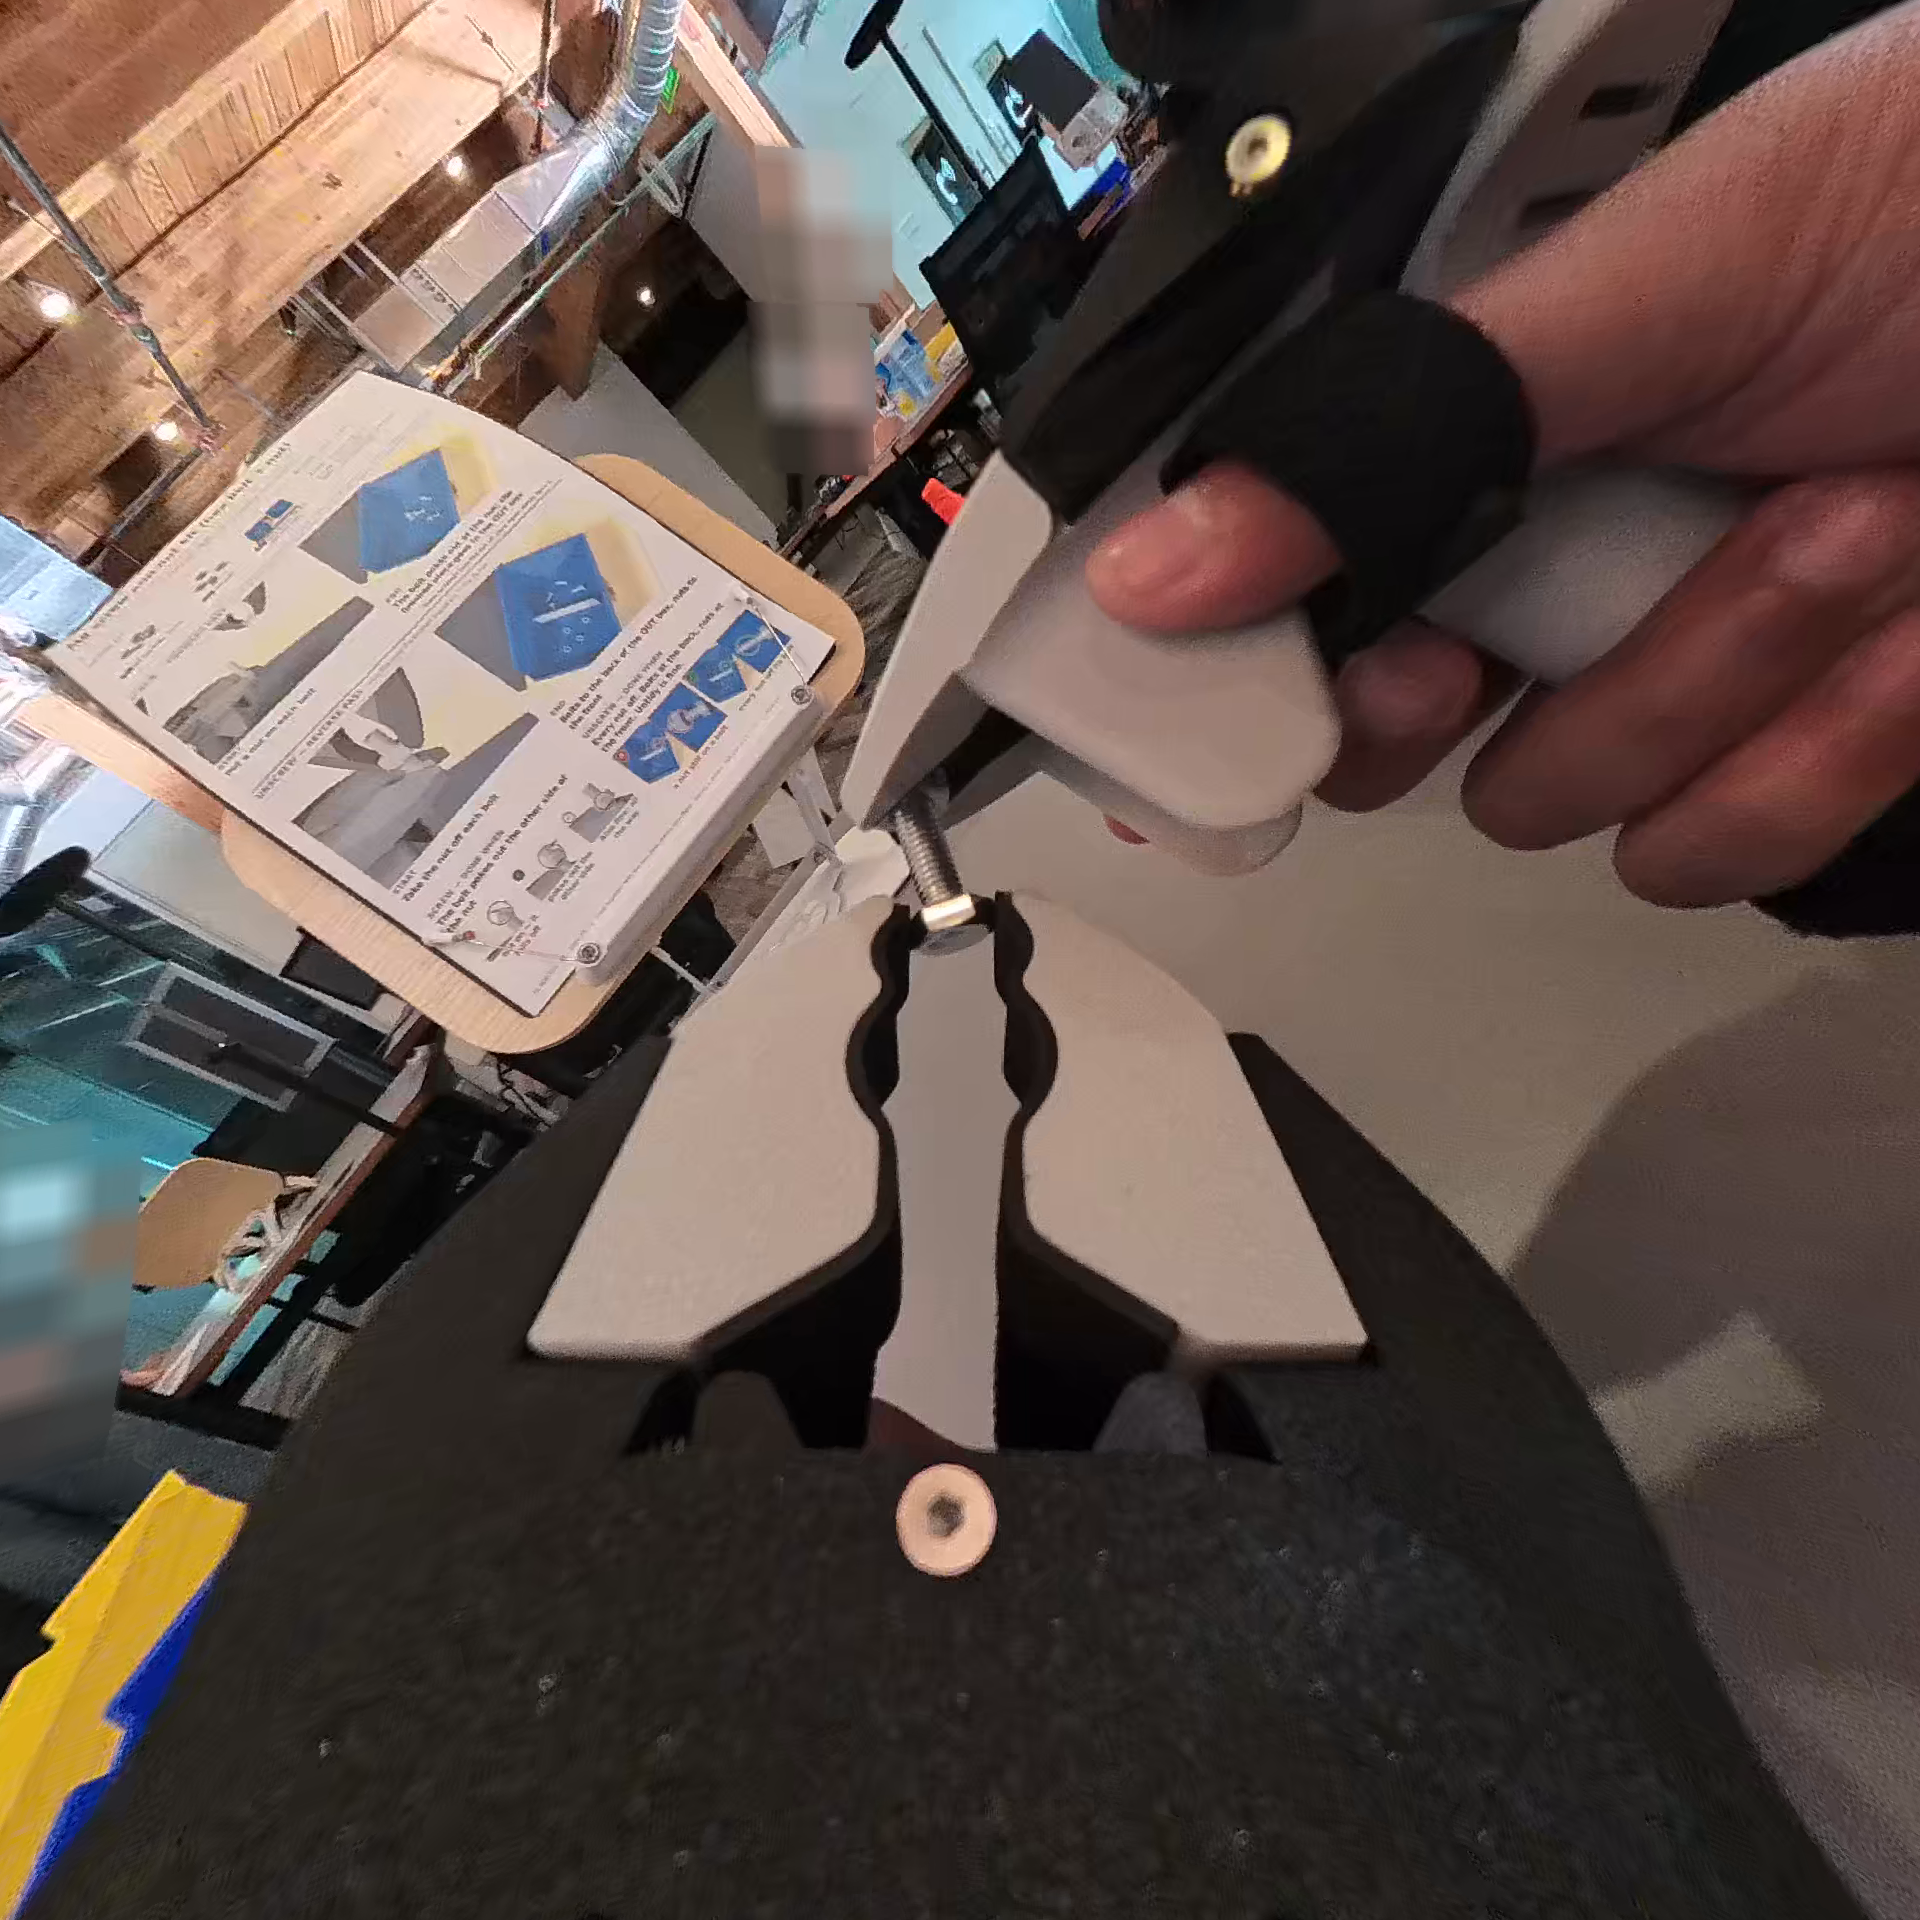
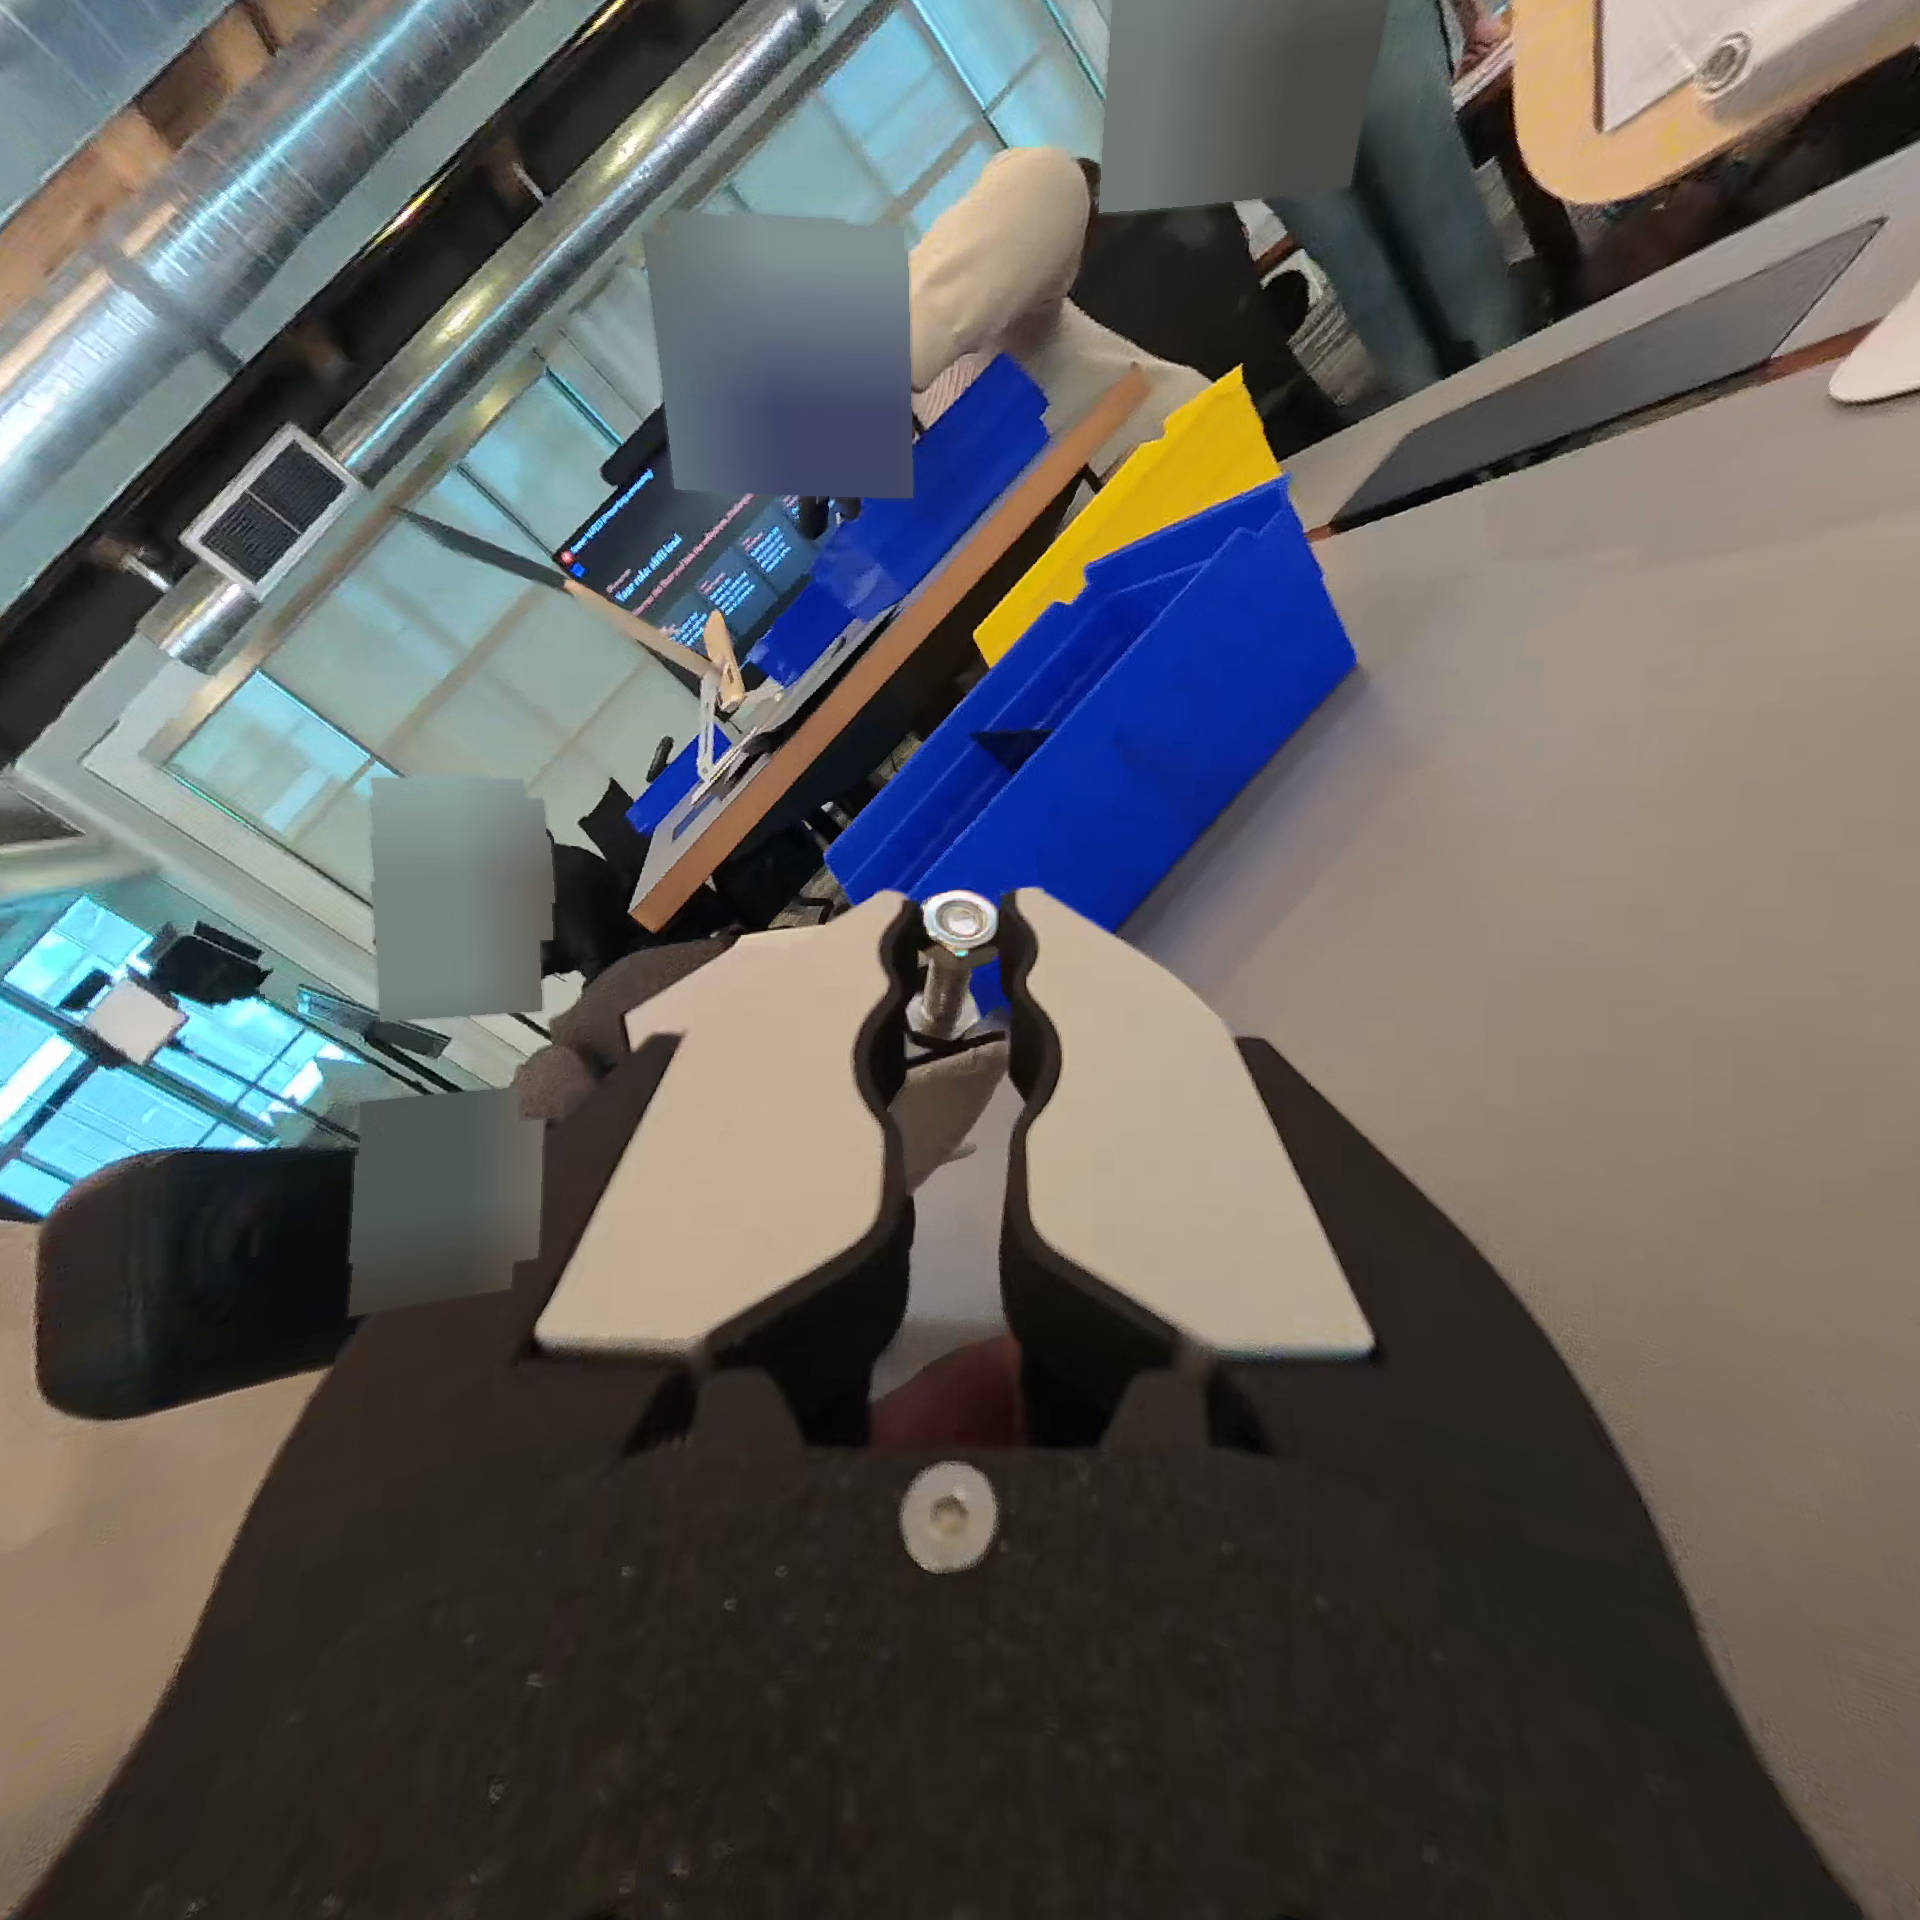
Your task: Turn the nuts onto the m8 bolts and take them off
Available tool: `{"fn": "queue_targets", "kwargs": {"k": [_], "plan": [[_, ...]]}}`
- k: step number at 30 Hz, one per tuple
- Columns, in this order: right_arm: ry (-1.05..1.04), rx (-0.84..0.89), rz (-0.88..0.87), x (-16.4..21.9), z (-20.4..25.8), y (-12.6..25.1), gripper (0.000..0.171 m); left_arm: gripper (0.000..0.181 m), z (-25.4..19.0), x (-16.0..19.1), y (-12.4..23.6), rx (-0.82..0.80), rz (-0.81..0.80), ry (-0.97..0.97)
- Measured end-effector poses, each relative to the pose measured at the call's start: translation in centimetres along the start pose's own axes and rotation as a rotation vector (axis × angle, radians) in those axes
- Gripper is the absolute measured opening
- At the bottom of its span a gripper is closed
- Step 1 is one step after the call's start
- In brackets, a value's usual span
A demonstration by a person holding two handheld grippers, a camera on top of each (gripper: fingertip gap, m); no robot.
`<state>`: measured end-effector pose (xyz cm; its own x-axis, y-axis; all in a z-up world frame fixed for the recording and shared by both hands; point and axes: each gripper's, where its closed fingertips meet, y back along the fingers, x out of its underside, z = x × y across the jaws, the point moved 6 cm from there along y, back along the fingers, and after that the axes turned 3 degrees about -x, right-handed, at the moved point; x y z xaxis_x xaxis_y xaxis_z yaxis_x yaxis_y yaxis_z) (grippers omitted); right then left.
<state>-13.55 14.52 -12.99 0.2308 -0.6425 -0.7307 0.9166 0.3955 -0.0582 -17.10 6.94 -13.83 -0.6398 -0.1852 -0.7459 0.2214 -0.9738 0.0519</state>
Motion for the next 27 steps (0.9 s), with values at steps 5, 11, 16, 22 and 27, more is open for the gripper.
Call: {"fn": "queue_targets", "kwargs": {"k": [5,11,16,22,27], "plan": [[0.065,-0.169,0.0,-0.5,0.6,1.2,0.032,0.015,0.6,-0.7,0.8,0.166,-0.091,0.203],[0.585,-0.409,0.273,-1.3,1.4,3.8,0.04,0.015,1.1,-0.1,1.6,0.593,-0.212,0.579],[1.028,-0.397,0.575,-1.5,3.0,3.6,0.028,0.015,0.8,2.0,2.0,0.937,-0.176,0.673],[1.258,-0.452,0.692,1.1,3.2,2.2,0.035,0.015,0.1,2.4,2.3,1.24,-0.15,0.776],[1.324,-0.494,0.647,1.6,3.5,2.2,0.018,0.015,0.2,1.9,2.5,1.382,-0.176,0.848]]}}
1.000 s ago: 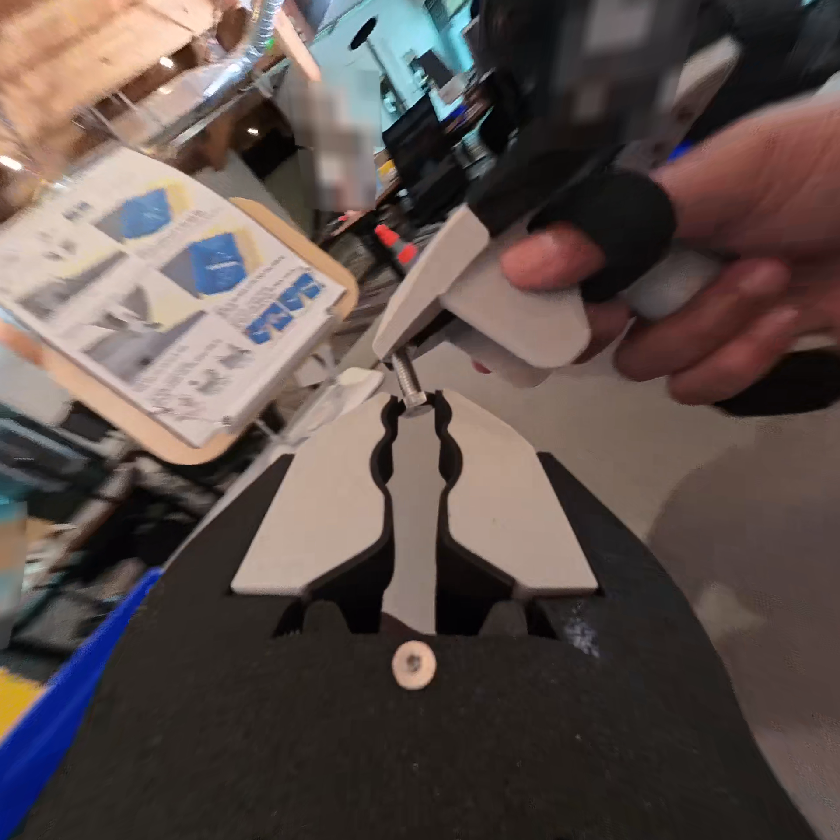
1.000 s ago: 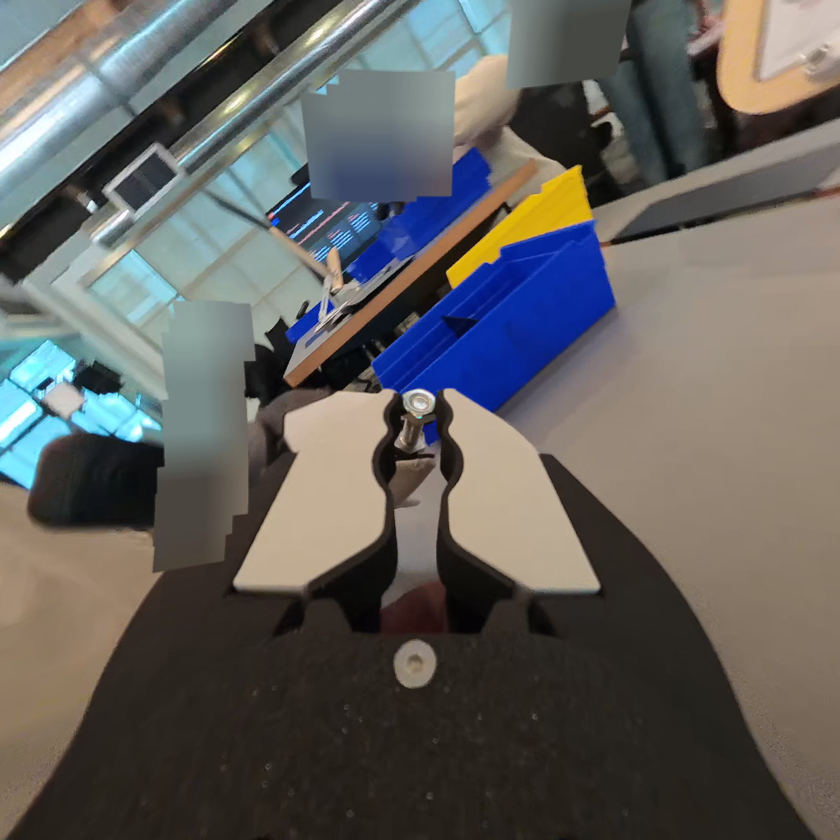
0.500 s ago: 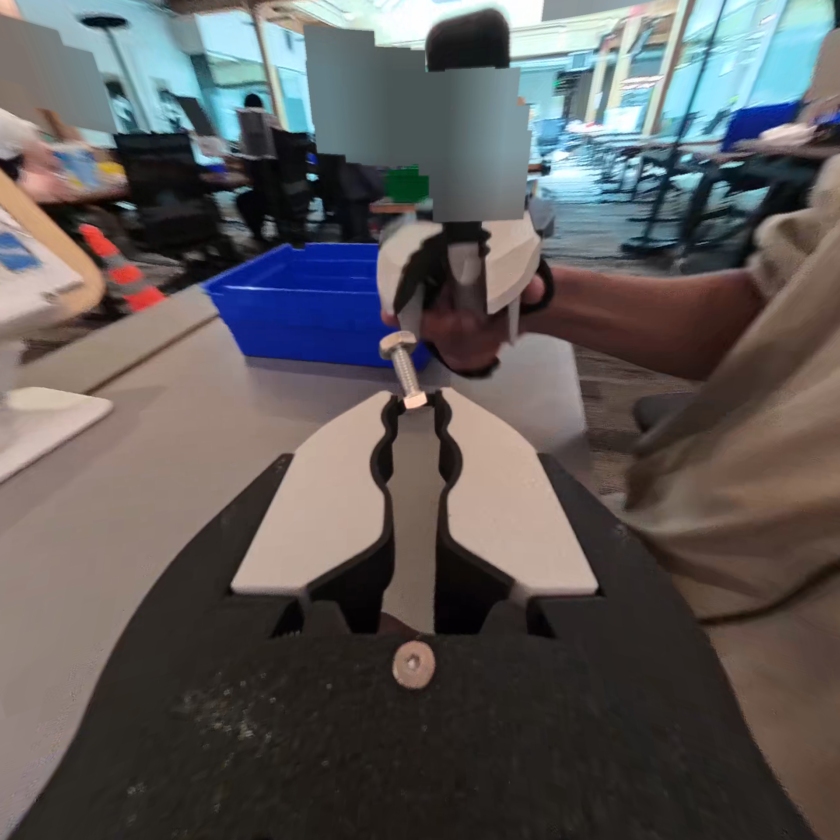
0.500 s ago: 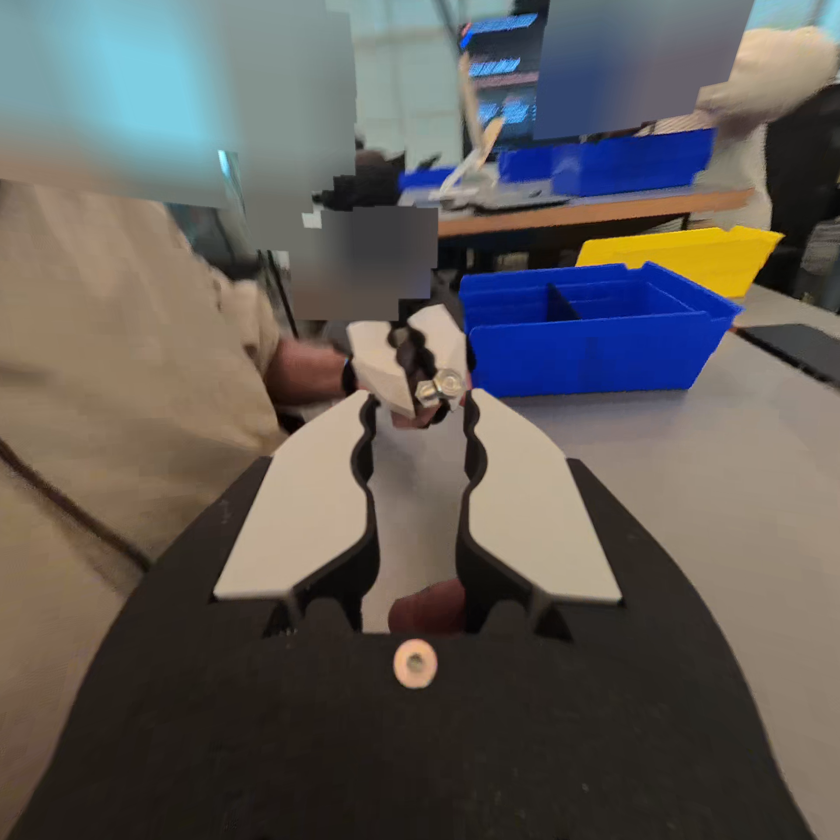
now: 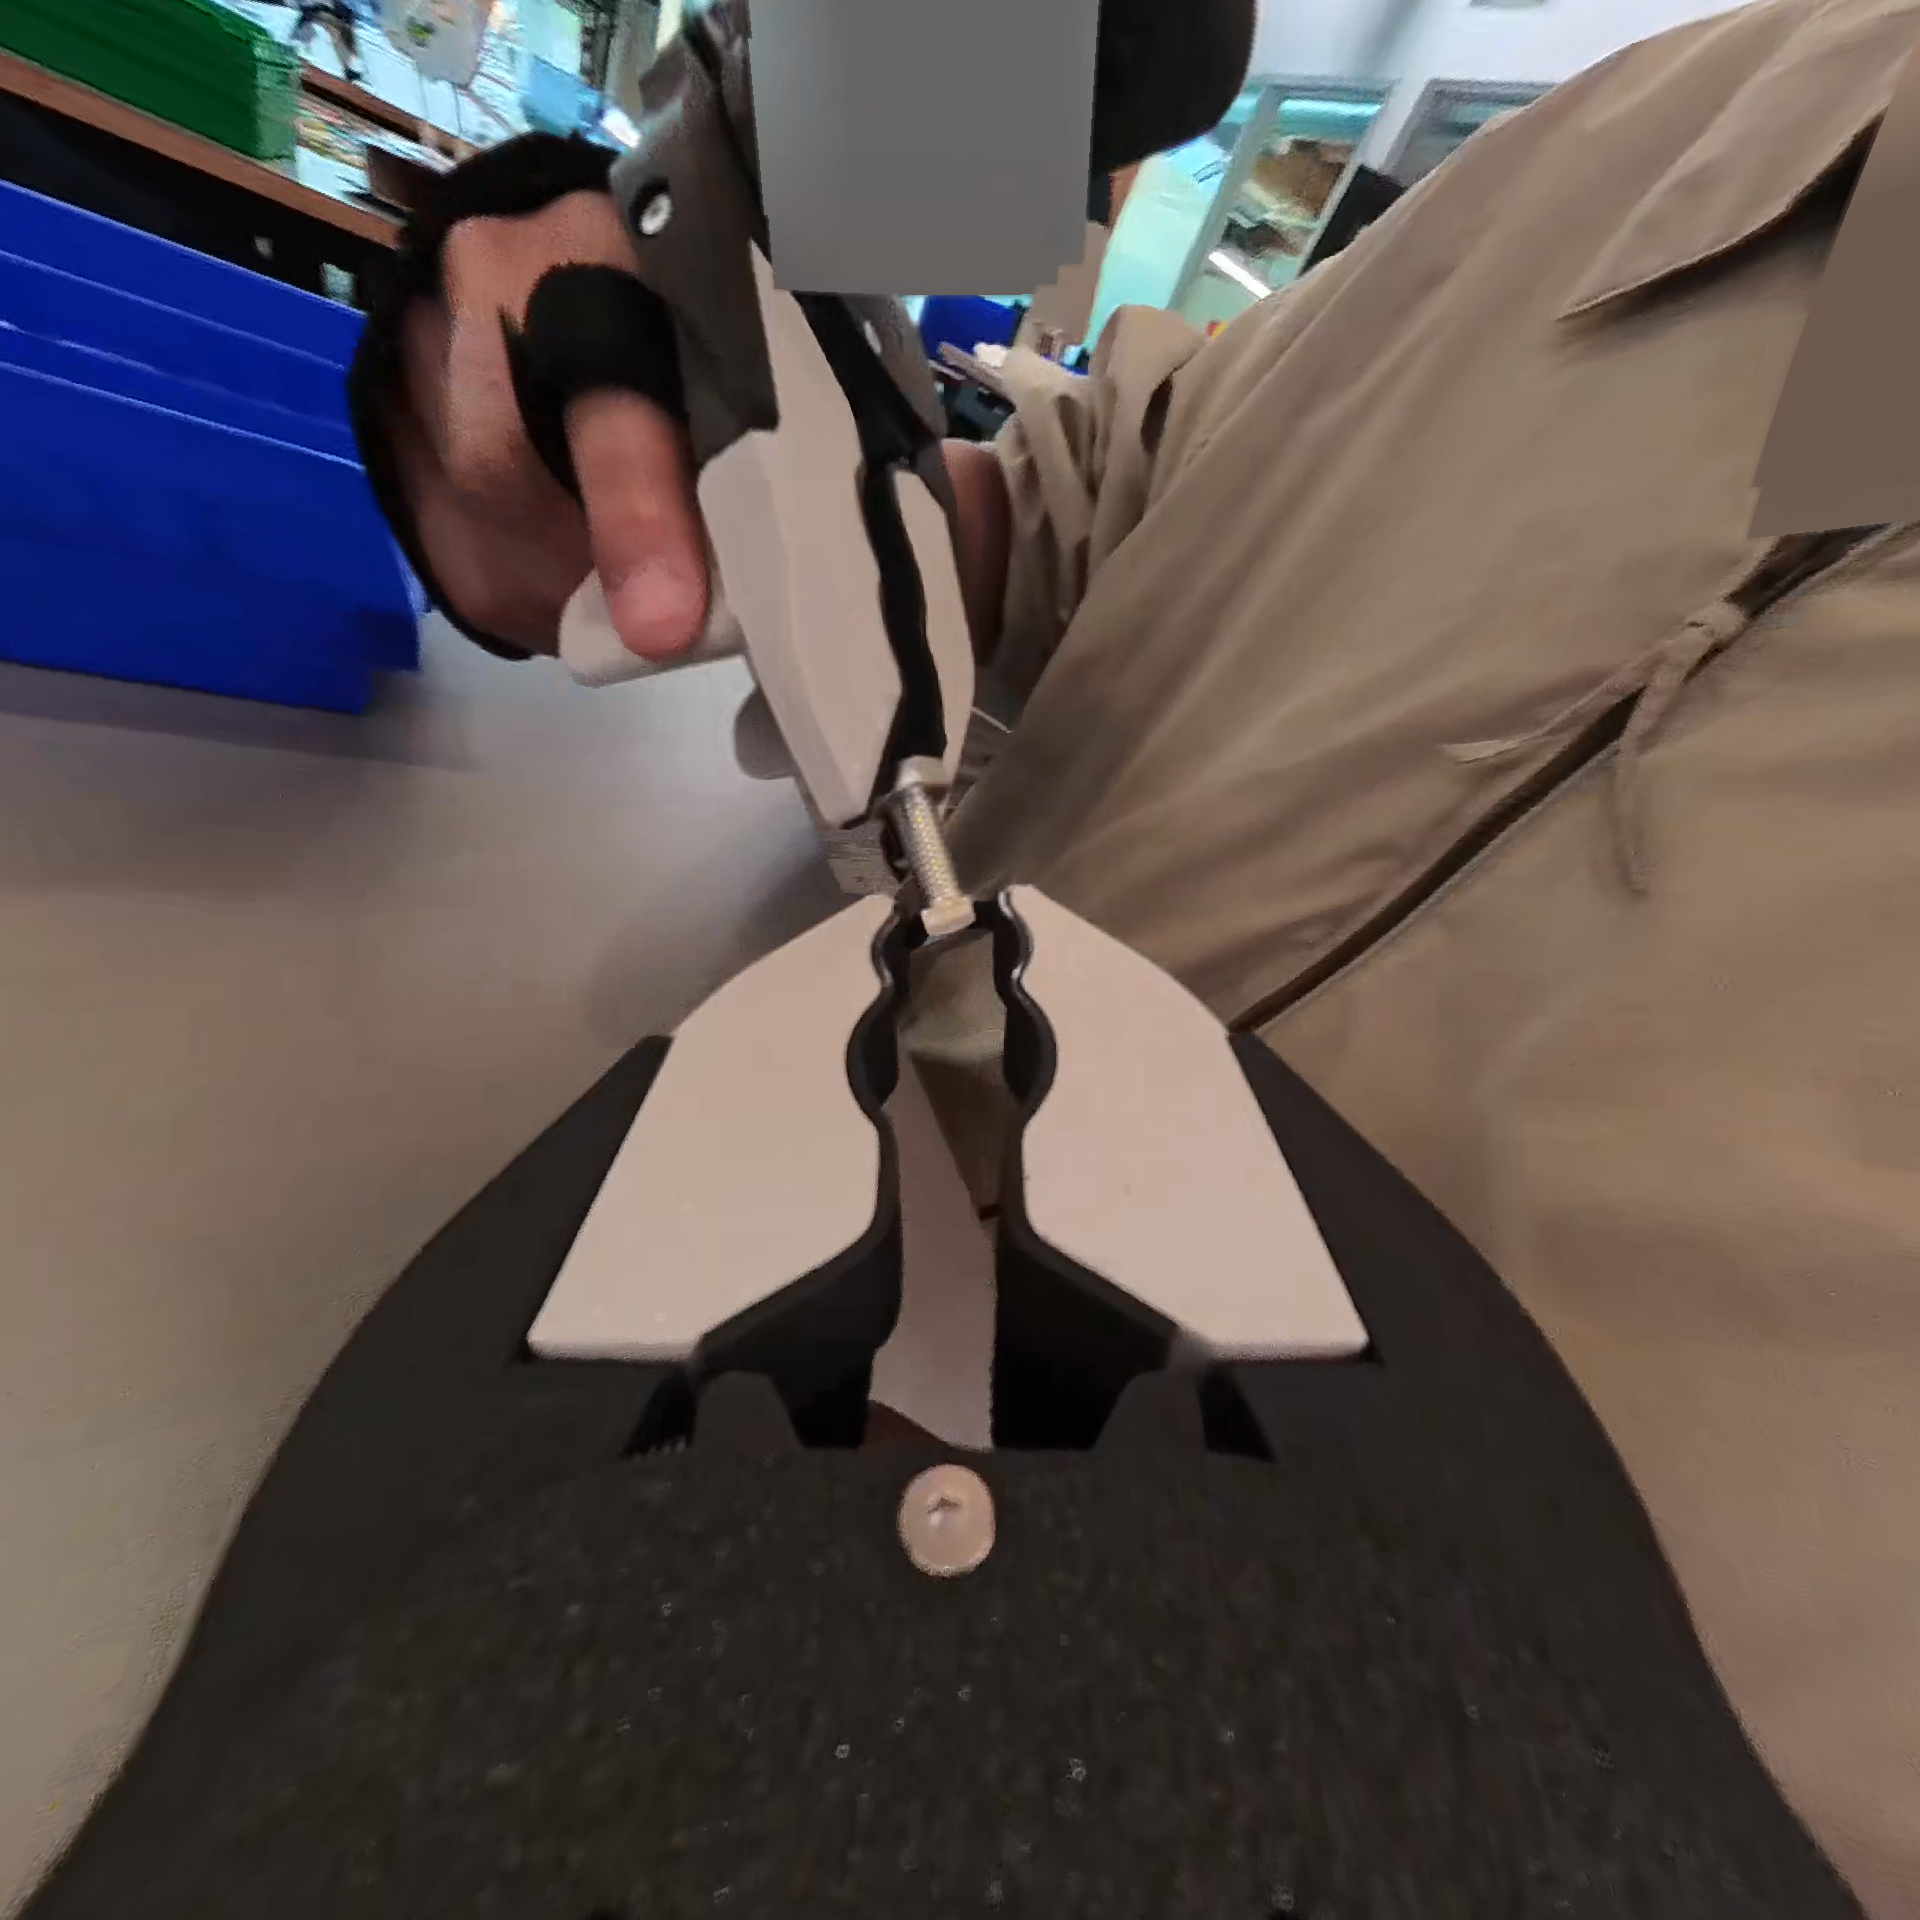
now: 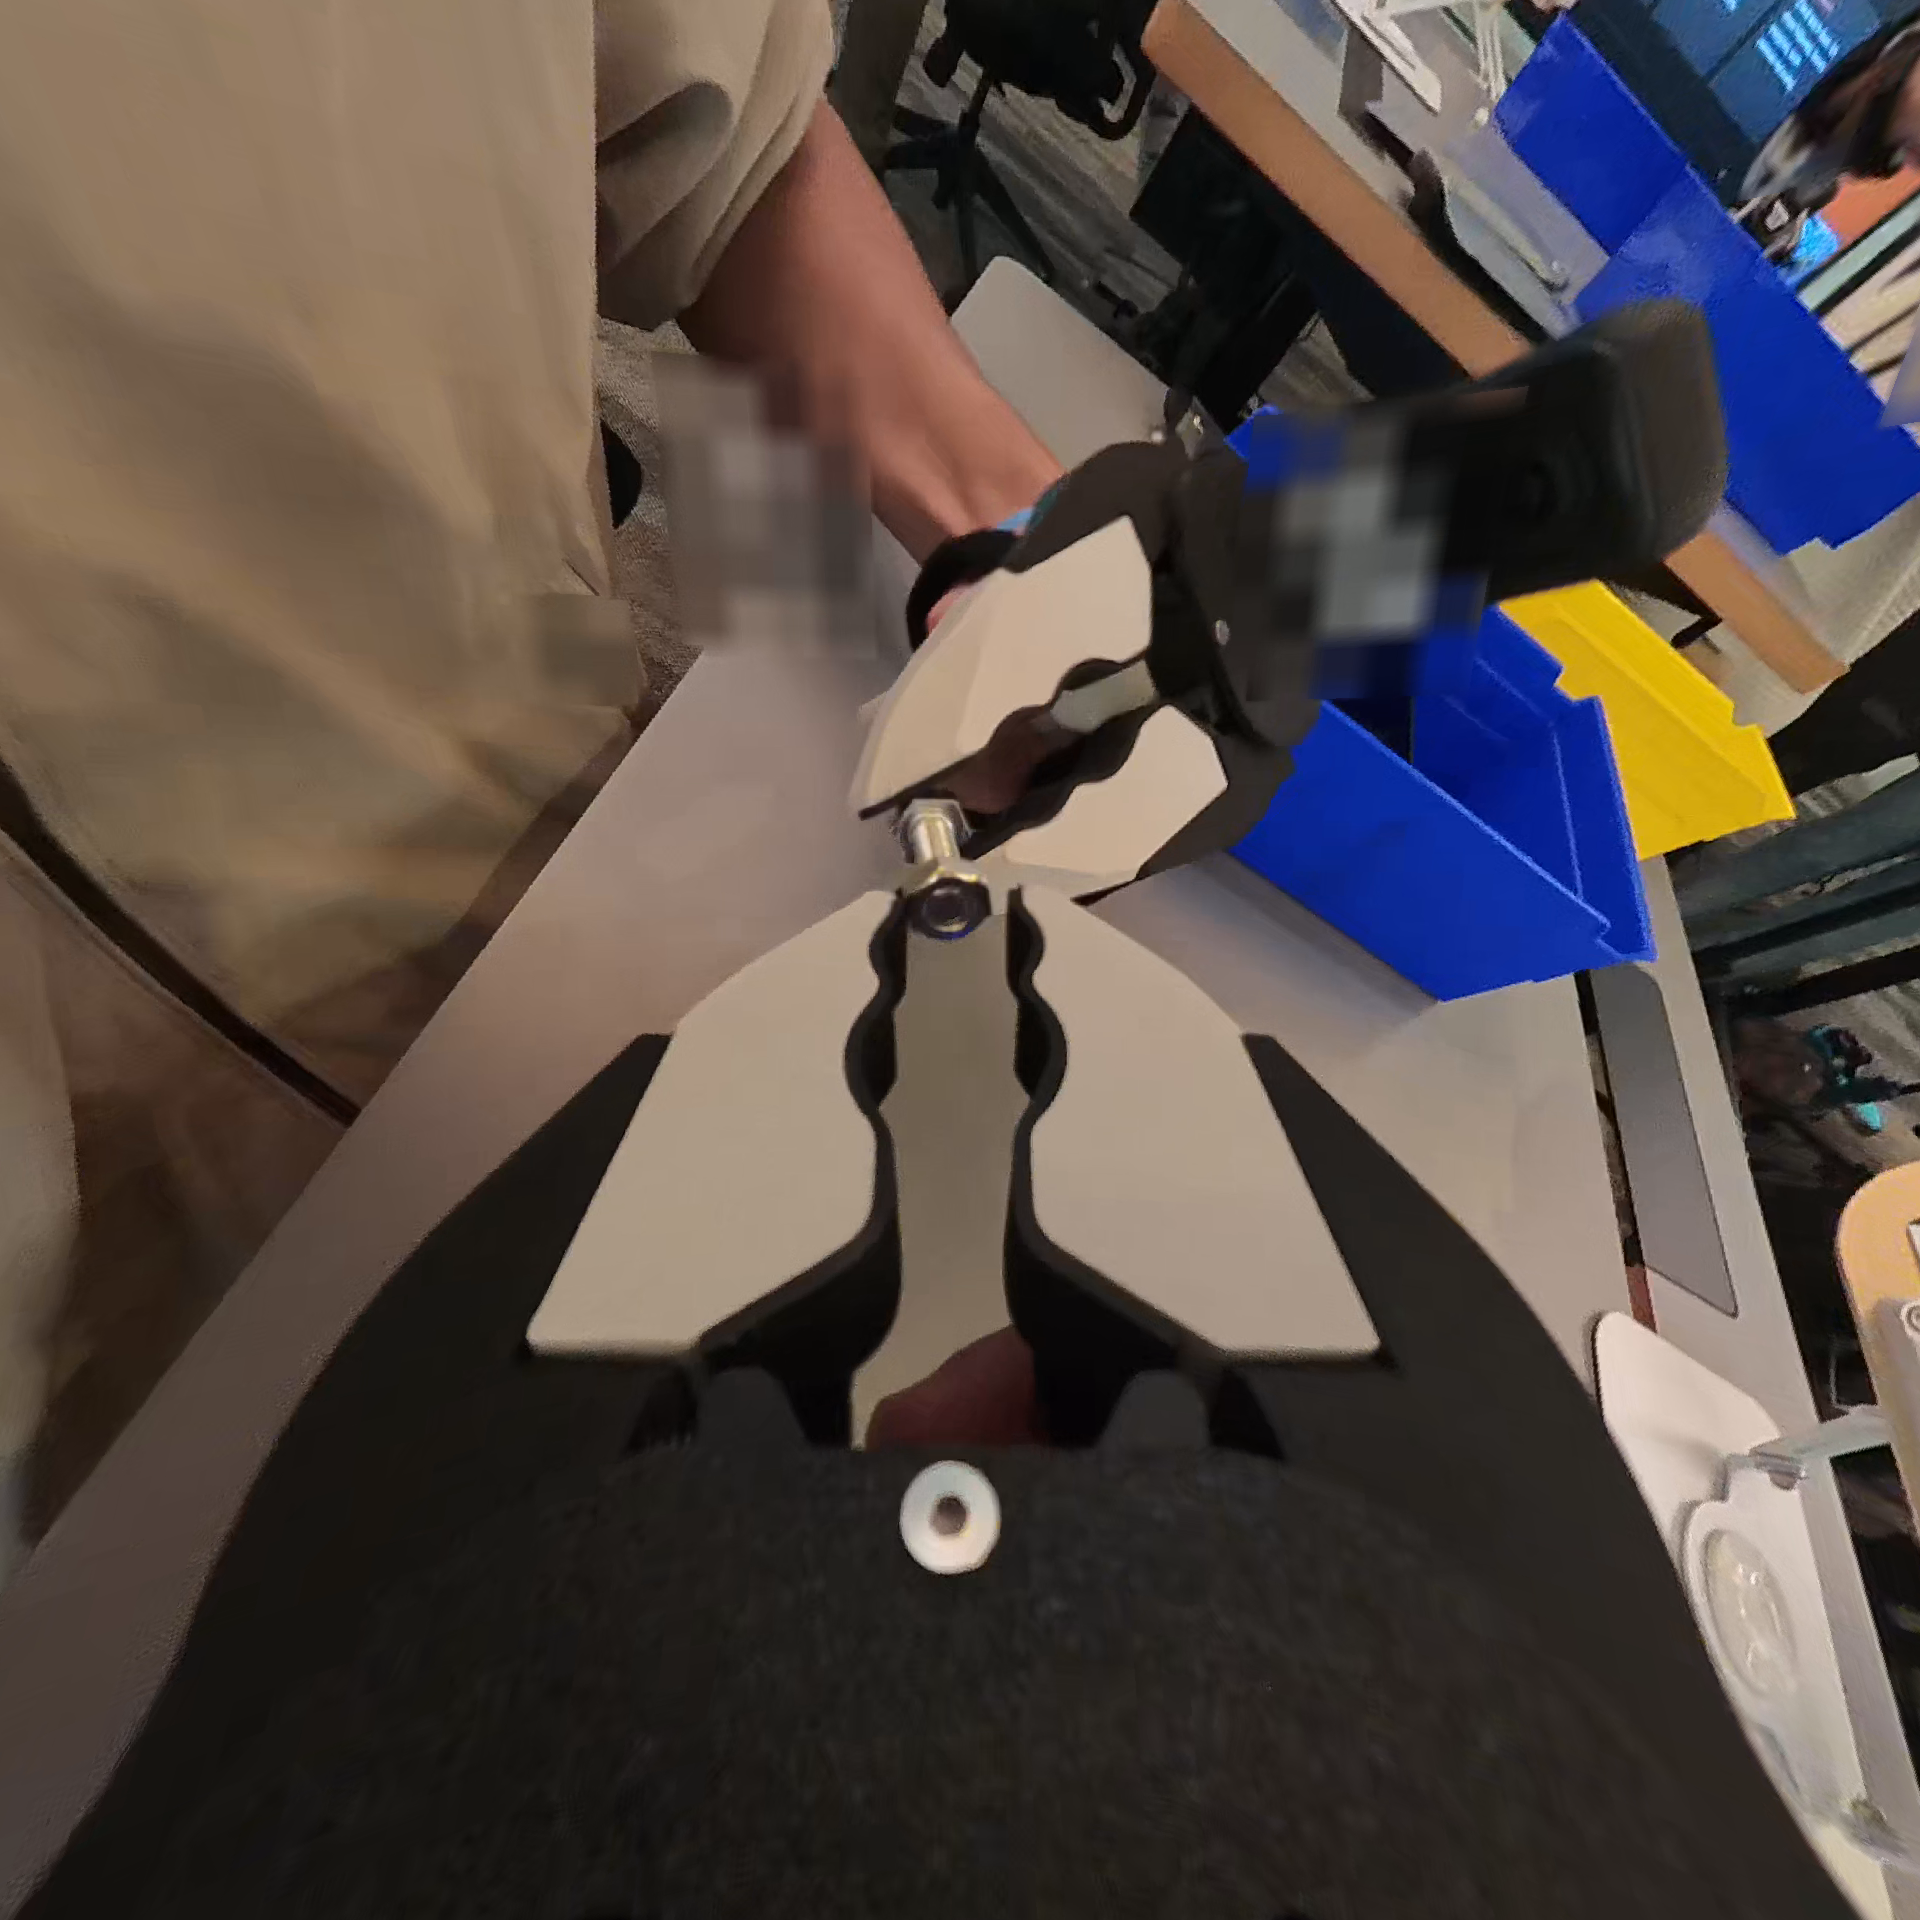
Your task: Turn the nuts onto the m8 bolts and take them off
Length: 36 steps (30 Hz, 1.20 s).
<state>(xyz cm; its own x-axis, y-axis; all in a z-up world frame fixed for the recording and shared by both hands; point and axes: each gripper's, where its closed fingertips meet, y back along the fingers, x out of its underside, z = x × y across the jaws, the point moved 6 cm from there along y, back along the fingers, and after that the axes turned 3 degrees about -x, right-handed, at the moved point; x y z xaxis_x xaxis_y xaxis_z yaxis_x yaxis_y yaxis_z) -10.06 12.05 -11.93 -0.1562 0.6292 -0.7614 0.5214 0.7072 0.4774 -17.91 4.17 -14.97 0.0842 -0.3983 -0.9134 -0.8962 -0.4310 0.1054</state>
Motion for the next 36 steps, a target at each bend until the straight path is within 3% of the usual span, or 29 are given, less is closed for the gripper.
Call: {"fn": "queue_targets", "kwargs": {"k": [5,11,22,31,33,36], "plan": [[-0.042,-0.019,0.011,0.1,0.2,0.1,0.015,0.015,0.3,0.0,-0.2,0.016,0.019,0.013],[-0.219,-0.033,0.028,1.4,-0.3,0.2,0.014,0.015,1.1,-0.2,-0.1,-0.139,0.103,-0.109],[-0.665,-0.145,-0.036,4.4,-1.0,-0.4,0.014,0.015,1.2,-0.1,-0.9,-0.573,0.448,-0.615],[-1.161,-0.21,-0.171,6.0,-1.7,-0.6,0.014,0.015,1.5,0.2,-1.2,-0.875,0.562,-0.976],[-1.209,-0.213,-0.202,6.1,-1.6,-0.7,0.014,0.015,1.3,0.2,-1.3,-0.889,0.546,-0.975],[-1.117,-0.184,-0.208,5.7,-1.5,-0.5,0.015,0.015,1.3,0.2,-1.3,-0.845,0.474,-0.882]]}}
